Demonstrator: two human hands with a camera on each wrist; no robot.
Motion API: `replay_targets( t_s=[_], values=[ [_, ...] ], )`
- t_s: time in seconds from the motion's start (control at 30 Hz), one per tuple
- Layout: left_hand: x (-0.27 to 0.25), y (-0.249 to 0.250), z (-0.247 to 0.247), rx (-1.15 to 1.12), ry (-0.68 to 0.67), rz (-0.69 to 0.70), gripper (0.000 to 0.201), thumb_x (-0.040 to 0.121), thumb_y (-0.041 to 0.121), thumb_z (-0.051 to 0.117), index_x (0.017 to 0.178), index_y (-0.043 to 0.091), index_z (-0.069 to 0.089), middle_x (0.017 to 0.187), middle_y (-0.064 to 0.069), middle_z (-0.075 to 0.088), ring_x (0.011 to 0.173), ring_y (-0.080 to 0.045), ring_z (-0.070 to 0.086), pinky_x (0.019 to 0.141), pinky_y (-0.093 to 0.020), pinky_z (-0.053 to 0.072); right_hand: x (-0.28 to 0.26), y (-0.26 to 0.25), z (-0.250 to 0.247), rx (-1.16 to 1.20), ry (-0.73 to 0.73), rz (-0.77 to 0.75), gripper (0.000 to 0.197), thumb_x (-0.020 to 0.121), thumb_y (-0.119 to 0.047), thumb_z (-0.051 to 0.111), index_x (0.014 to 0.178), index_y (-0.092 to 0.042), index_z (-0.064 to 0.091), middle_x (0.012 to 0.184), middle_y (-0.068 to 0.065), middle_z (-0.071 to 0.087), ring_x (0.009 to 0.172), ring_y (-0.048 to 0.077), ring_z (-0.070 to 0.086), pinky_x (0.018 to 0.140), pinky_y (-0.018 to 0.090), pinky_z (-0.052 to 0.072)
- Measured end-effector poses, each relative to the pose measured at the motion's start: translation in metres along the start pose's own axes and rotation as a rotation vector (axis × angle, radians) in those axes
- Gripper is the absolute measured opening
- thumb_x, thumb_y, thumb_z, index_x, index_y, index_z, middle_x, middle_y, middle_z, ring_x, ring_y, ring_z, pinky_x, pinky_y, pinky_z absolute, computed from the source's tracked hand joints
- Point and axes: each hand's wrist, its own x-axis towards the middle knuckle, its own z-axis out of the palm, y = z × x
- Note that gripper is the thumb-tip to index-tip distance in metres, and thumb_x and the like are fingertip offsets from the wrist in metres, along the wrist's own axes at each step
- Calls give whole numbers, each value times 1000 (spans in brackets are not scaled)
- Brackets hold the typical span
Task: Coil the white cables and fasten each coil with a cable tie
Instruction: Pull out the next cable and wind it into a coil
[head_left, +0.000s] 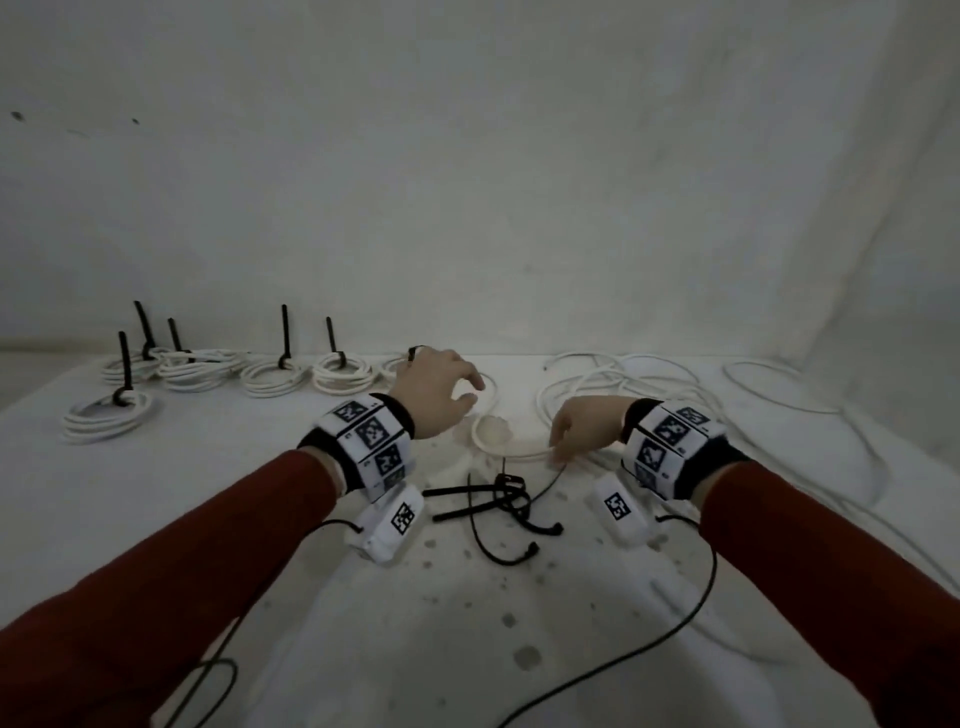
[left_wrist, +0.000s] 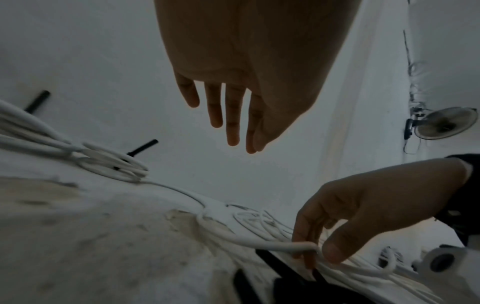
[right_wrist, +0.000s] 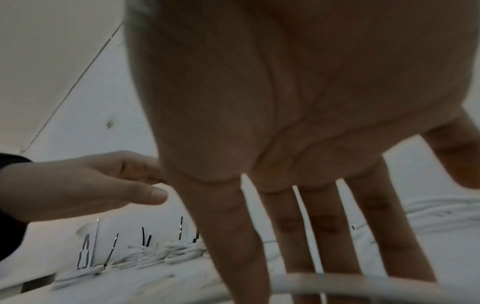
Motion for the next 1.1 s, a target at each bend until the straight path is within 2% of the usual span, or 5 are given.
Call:
replay_targets(
  t_s=[0.17,0.27,0.47,0.73,1.1],
  values=[
    [14,42,14,69,-148,83,39,95,45,45,129,26,52,134,4,52,130,-20,34,107,-42,26,-16,6,-1,46,157,-139,15,91,-29,62,97,-18,70,96,-1,67,86,13,54,75,25,39],
    [17,58,13,0,-166,127,41,99,45,34,118,16,56,112,-2,65,107,-22,54,90,-34,33,-26,10,-18,315,371,-260,13,93,-26,60,82,-21,63,74,-5,65,73,14,63,67,22,46],
    [23,62,-37,-207,249,205,25,101,21,38,79,13,46,60,3,42,62,-22,41,55,-28,23,-51,11,-56,521,703,-328,12,94,-26,59,89,-17,66,67,-3,60,53,10,59,56,16,45],
    [10,9,-128,-179,646,65,27,102,21,37,78,11,46,63,-10,44,59,-23,40,55,-30,21,-69,39,-55,505,751,-271,24,99,-28,49,85,-19,66,63,-3,48,55,10,42,56,25,34],
    [-33,-61,-169,-177,768,-253,30,102,21,31,83,6,48,66,-9,44,65,-26,40,54,-32,22,-82,72,-48,958,818,-103,52,94,-48,52,57,-12,45,48,1,45,46,19,45,54,27,41]
  ],
)
